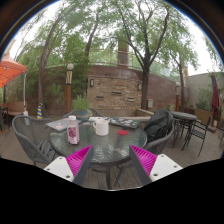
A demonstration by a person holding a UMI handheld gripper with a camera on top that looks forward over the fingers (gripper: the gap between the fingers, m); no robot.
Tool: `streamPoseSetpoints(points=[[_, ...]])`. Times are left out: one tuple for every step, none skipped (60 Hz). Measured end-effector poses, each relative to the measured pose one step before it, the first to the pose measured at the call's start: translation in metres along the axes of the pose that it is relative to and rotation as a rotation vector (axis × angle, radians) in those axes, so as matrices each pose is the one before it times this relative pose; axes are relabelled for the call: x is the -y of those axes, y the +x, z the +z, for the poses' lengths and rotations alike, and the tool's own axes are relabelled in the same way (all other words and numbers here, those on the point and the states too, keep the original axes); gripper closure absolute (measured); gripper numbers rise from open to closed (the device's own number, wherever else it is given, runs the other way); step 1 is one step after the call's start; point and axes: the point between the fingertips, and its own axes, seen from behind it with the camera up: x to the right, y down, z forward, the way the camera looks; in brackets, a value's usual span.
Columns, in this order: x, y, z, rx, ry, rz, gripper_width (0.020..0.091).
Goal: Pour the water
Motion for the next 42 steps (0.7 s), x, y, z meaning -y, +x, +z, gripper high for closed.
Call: streamPoseSetpoints(points=[[0.00017, 0.00155, 0.00056, -0.0027, 0.00093, -0.005, 0.0282], [-0.00022, 0.00134, 0.0006, -0.00204, -0.00032, -0.003, 0.0282], [-0.00047, 0.00062, 0.0005, -0.00025, -0.00146, -0.0012, 0.0282], [-0.00056, 0.00015, 0.00046, 0.00135, -0.00146, -0.0011, 0.0283], [0.00144, 0.00073, 0.00009, 0.00336, -0.00097, -0.0023, 0.0283], [-0.00147, -0.00421, 0.00159, 0.00268, -0.00117, 0.0028, 0.0282], [-0.00104, -0.0023, 0.00038, 0.00317, -0.00237, 0.0019, 0.028], [-0.00092, -0.00152, 0.00025, 0.00315, -0.00297, 0.0022, 0.0282], [-0.00079, -0.0009, 0.00019, 0.0029, -0.00258, 0.0014, 0.028], [-0.0005, -0.00058, 0.00023, 0.00212, -0.00232, 0.0001, 0.0278], [-0.00017, -0.00016, 0.00023, 0.00092, -0.0008, -0.0009, 0.0273], [0.00022, 0.00005, -0.00006, 0.00098, 0.00069, -0.0016, 0.0274], [0.00038, -0.00028, 0.00019, 0.00124, 0.00215, -0.0027, 0.0273], [0.00072, 0.00012, 0.00029, 0.00119, 0.00341, -0.0027, 0.0273], [0.00076, 0.00004, 0.00042, 0.00143, 0.00337, -0.0019, 0.0273], [0.00023, 0.0, 0.00079, 0.0017, 0.00212, -0.0015, 0.0275], [-0.00015, 0.00013, 0.00059, 0.00108, 0.00061, 0.0004, 0.0275], [-0.00064, 0.00026, 0.00084, 0.00019, -0.00073, 0.0025, 0.0273], [-0.00074, -0.00026, 0.00047, 0.00009, -0.00174, 0.0035, 0.0275], [-0.00109, -0.00015, 0.00046, 0.00071, -0.00352, 0.0041, 0.0275], [-0.00093, -0.00011, 0.00066, 0.0004, -0.00469, 0.0048, 0.0275], [-0.00106, 0.00007, 0.00054, 0.00108, -0.00551, 0.0054, 0.0274], [-0.00116, -0.00072, 0.00131, 0.00408, -0.0043, 0.0054, 0.0274], [-0.00117, -0.00211, 0.00181, 0.00796, -0.0028, 0.0053, 0.0272], [-0.0015, -0.00271, 0.0024, 0.00974, -0.00229, 0.0053, 0.0269], [0.00008, -0.00263, 0.00117, 0.00878, -0.00391, 0.006, 0.0268], [-0.00074, -0.00272, 0.00263, 0.00701, -0.00182, 0.0066, 0.0268], [-0.00047, -0.00245, 0.00307, 0.00846, 0.00025, 0.0072, 0.0265], [-0.00164, -0.00307, 0.00445, 0.00869, 0.00394, 0.0081, 0.0264], [0.00221, -0.00484, 0.00072, 0.01103, 0.00398, 0.0067, 0.0265], [0.00094, -0.00488, 0.00298, 0.0114, 0.00708, 0.0068, 0.0265], [0.00128, -0.00534, 0.00351, 0.01197, 0.00859, 0.0054, 0.0266], [0.00091, -0.00505, 0.00418, 0.00989, 0.0085, 0.0051, 0.0266], [0.00047, -0.00464, 0.00411, 0.00645, 0.00687, 0.0052, 0.0265], [0.0002, -0.00433, 0.00502, 0.00431, 0.00624, 0.0049, 0.0264], [0.00008, -0.00449, 0.00495, 0.00266, 0.00564, 0.0039, 0.0264], [-0.00034, -0.00445, 0.00536, 0.00304, 0.00532, 0.002, 0.0265], [-0.0006, -0.00464, 0.00596, 0.00352, 0.00463, 0.0012, 0.0266], [-0.00086, -0.00475, 0.00612, 0.00216, 0.00381, 0.0014, 0.0264], [-0.0011, -0.00468, 0.00681, 0.00132, 0.00296, 0.0019, 0.0267], [-0.00139, -0.00521, 0.00706, 0.00256, 0.00128, 0.0023, 0.0267], [-0.002, -0.00553, 0.00697, 0.00443, -0.00078, 0.0021, 0.0268]])
